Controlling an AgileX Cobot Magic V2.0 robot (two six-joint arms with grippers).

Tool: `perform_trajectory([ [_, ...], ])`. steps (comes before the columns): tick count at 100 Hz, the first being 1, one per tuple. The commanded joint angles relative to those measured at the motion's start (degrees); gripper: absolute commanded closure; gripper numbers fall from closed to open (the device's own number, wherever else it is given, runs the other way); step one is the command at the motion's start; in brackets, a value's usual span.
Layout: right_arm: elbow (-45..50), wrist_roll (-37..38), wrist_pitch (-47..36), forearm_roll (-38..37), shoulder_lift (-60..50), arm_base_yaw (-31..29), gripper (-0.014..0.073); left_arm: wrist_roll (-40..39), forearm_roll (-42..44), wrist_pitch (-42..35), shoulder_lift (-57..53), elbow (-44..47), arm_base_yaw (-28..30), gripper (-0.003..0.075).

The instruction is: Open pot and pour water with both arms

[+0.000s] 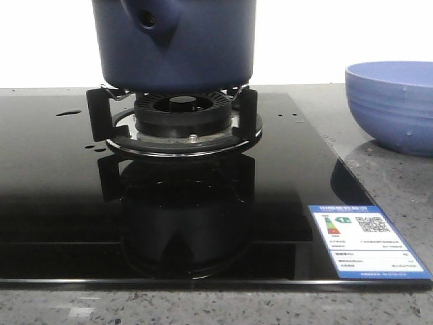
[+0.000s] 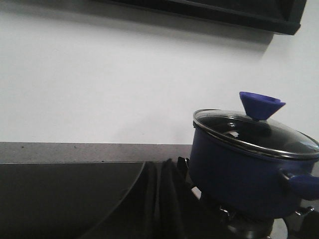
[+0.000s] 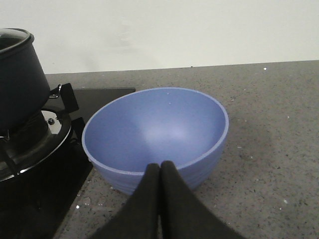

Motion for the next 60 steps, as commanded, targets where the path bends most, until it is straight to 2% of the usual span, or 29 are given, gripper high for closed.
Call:
perform_trajectory([
  [1, -1.51, -0.58, -3.20, 0.86, 0.30, 0.01, 0.0660, -0.42, -1.08, -1.20, 0.84, -1.55, -0.32, 0.0739],
  [7, -1.51, -0.58, -3.20, 0.86, 0.30, 0.01, 0.0660, -4.50, 6.49, -2.26, 0.88, -1.68, -0.32, 0.0739],
  [11, -1.51, -0.58, -3.20, 0.86, 0.30, 0.01, 0.0660, -11.62, 13.12, -3.54, 0.88, -1.91, -0.32, 0.0739],
  [17, -1.51, -0.58, -3.20, 0.86, 0.30, 0.01, 0.0660, -27.80, 26.06, -6.04, 0.88, -1.90, -0.32, 0.0739],
  [19, -1.51, -0.58, -3.20, 0.86, 0.30, 0.01, 0.0660, -34.06, 33.29, -7.11, 0.88, -1.90, -0.32, 0.0739],
  [20, -1.51, -0.58, -3.20, 0.86, 0.30, 0.01, 0.0660, -36.20, 33.29, -7.85, 0.88, -1.90, -0.32, 0.0739],
  [21, -1.51, -0.58, -3.20, 0.86, 0.30, 0.01, 0.0660, -38.34, 39.23, -8.18, 0.88, -1.90, -0.32, 0.0739],
  [26, -1.51, -0.58, -3.20, 0.86, 0.30, 0.01, 0.0660, -55.19, 53.19, -10.39, 0.88, -1.90, -0.56, 0.0739],
  [33, -1.51, -0.58, -3.20, 0.86, 0.30, 0.01, 0.0660, -72.30, 70.55, -14.20, 0.78, -1.11, -1.47, 0.0739],
  [37, -1.51, -0.58, -3.20, 0.86, 0.30, 0.01, 0.0660, -78.92, 77.61, -17.04, 0.67, -0.05, -2.47, 0.0739],
  [45, -1.51, -0.58, -3.20, 0.86, 0.30, 0.01, 0.0660, -83.08, 83.18, -20.10, -0.57, 2.69, -3.95, 0.0739],
  [60, -1.51, -0.58, -3.20, 0.86, 0.30, 0.01, 0.0660, -83.08, 83.62, -20.20, -6.70, 9.71, -5.88, 0.0739],
])
